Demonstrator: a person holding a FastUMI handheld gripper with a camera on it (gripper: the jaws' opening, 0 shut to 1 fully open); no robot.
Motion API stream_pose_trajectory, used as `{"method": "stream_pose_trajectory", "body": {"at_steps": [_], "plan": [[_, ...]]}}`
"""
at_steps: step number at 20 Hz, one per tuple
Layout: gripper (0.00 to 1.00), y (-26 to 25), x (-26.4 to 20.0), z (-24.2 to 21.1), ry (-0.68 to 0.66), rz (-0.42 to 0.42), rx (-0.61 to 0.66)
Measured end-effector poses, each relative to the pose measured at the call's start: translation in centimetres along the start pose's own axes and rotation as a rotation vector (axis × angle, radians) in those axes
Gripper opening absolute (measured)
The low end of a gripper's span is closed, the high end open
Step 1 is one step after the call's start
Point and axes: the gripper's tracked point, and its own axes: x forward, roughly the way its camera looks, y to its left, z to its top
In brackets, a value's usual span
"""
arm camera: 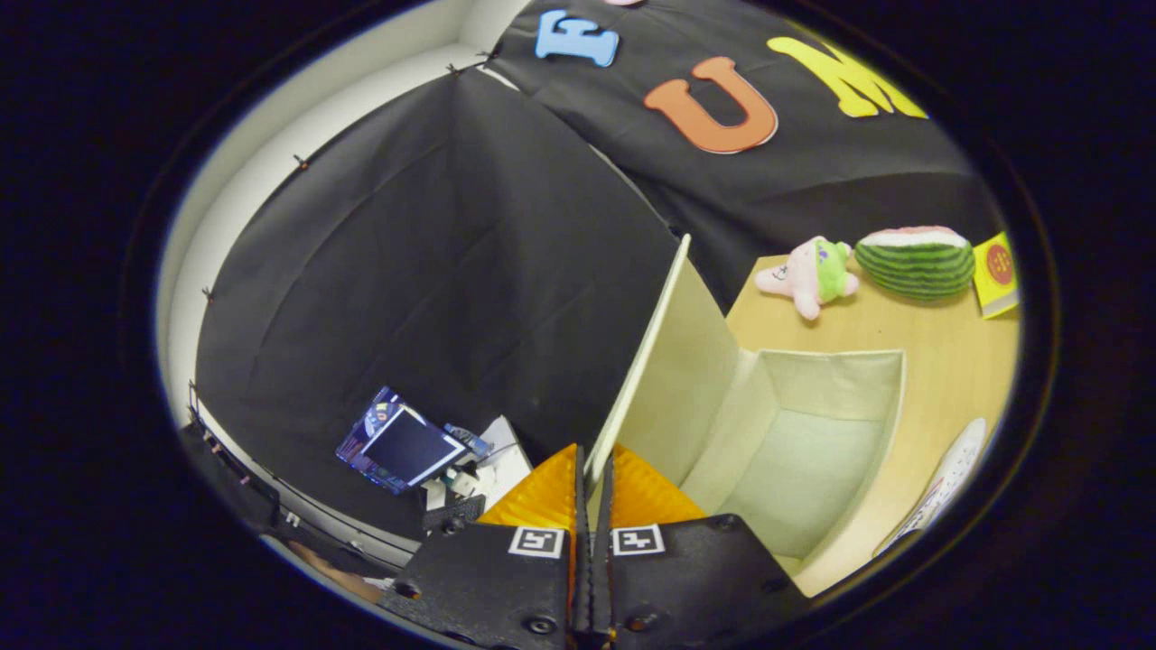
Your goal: Open the storage box then place both shoes into the box .Put the left shoe in first, then the right shoe, with the right side of both shoes facing outward in a uniform manner.
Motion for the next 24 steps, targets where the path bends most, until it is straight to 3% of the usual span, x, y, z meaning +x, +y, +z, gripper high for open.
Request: {"method": "stream_pose_trajectory", "body": {"at_steps": [5,7,11,15,17,18,21,24], "plan": [[0.17,3.2,5.3,-1.1,0.071,0.006,-0.087],[0.46,3.5,6.2,-1.7,0.079,0.002,-0.116],[0.73,2.7,6.1,-1.5,0.054,-0.047,-0.151],[0.76,-0.1,3.8,0.1,-0.048,-0.162,-0.244],[0.91,-2.3,1.3,1.0,-0.108,-0.252,-0.314],[0.93,-3.5,0.1,1.6,-0.137,-0.298,-0.340],[1.00,-6.6,-4.3,1.9,-0.194,-0.408,-0.352],[1.00,-10.3,-9.3,1.6,-0.217,-0.516,-0.334]]}}
